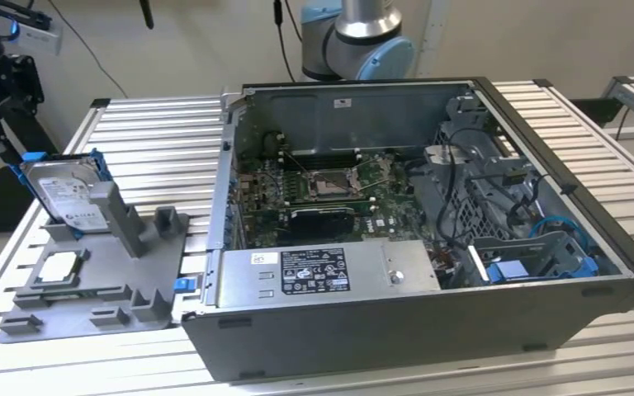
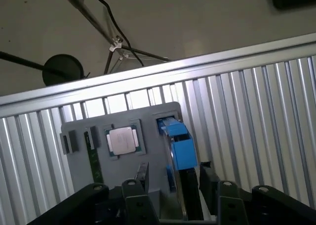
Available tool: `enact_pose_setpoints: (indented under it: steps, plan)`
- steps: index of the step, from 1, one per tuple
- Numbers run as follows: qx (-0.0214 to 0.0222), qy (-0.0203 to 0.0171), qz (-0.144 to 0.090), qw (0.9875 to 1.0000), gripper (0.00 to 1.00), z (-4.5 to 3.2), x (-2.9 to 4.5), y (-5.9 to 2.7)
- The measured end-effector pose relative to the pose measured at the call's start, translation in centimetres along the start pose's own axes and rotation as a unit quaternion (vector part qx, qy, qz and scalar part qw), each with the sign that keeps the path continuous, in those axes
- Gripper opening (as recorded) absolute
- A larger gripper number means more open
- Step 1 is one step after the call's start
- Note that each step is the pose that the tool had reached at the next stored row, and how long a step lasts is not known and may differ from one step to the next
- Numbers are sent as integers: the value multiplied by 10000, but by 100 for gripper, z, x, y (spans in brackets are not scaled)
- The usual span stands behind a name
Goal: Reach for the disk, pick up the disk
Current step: 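Pick up the disk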
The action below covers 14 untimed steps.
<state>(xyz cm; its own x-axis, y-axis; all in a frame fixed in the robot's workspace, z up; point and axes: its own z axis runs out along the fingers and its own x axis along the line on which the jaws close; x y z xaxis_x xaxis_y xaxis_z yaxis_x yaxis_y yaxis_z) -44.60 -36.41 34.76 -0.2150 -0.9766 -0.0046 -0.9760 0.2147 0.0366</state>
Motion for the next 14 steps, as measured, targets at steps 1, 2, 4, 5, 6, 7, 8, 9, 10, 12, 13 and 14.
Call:
enact_pose_setpoints:
  steps: [1,2,4,5,6,7,8,9,10,12,13,14]
  plan:
    - [0,0,-2,10000,100,10,-4,2]
    - [0,0,-7,10000,100,21,-9,4]
    - [1,1,-31,10000,100,44,-17,10]
    - [0,2,-47,10000,100,54,-19,13]
    - [0,2,-66,10000,100,66,-20,16]
    - [0,3,-85,10000,100,77,-22,19]
    - [0,3,-109,9999,100,89,-23,24]
    - [-1,5,-134,9999,100,99,-23,28]
    - [0,6,-162,9999,100,111,-23,33]
    - [-1,8,-222,9998,100,136,-23,44]
    - [-1,9,-250,9997,100,146,-23,48]
    - [-1,10,-282,9996,100,158,-23,50]
